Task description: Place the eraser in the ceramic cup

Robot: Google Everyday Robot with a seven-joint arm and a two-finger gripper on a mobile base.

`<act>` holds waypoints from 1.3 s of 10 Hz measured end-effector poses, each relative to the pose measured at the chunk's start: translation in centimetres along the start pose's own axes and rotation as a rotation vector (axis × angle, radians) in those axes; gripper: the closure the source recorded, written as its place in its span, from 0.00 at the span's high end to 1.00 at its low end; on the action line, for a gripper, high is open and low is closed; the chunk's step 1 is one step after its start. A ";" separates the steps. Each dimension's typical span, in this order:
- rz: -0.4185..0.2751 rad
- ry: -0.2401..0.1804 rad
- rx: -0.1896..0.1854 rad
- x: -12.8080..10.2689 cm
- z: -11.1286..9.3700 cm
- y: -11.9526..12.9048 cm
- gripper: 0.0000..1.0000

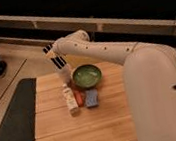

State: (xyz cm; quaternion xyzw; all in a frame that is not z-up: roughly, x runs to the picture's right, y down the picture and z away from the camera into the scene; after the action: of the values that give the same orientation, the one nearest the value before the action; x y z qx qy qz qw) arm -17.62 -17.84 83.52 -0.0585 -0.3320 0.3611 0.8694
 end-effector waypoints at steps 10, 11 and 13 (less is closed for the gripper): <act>-0.005 -0.053 -0.004 0.9 3.1 0.3 0.00; 0.004 -0.050 -0.012 1.4 3.4 0.8 0.00; 0.022 -0.046 -0.016 2.2 3.6 0.9 0.07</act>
State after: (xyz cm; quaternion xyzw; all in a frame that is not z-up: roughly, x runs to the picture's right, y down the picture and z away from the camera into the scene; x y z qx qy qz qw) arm -19.24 -16.21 87.15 -0.0607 -0.3541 0.3691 0.8571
